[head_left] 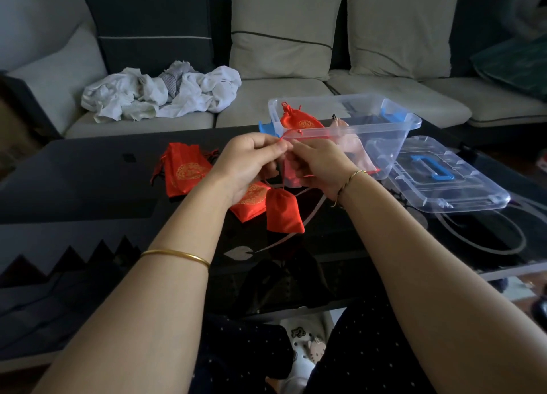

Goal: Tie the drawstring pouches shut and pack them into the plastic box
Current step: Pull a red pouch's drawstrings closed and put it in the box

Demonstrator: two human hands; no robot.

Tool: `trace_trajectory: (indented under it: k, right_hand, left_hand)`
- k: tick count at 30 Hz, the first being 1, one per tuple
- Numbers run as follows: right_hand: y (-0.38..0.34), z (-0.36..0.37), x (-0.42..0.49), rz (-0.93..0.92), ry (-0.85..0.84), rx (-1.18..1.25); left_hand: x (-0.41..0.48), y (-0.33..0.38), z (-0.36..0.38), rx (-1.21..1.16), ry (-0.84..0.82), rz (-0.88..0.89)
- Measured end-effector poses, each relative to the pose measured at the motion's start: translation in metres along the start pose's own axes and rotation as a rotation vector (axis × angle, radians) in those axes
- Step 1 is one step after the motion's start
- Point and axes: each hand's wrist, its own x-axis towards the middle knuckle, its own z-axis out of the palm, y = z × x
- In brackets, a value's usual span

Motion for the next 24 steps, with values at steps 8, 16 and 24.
trace_trajectory:
  k: [8, 16, 24]
  right_hand:
    - [0.001, -0.01, -0.006, 0.232, -0.253, -0.246]
    - [0.009, 0.001, 0.005, 0.027, -0.032, 0.018]
    - [0.017, 0.003, 0.006, 0.176, -0.288, 0.069]
  left_hand:
    - [0.001, -0.005, -0.001, 0.042, 0.088, -0.013]
    - [-0.001, -0.005, -0.002, 0.309, 0.008, 0.136]
    - [-0.001, -0.011, 0.003, 0.601, 0.176, 0.398]
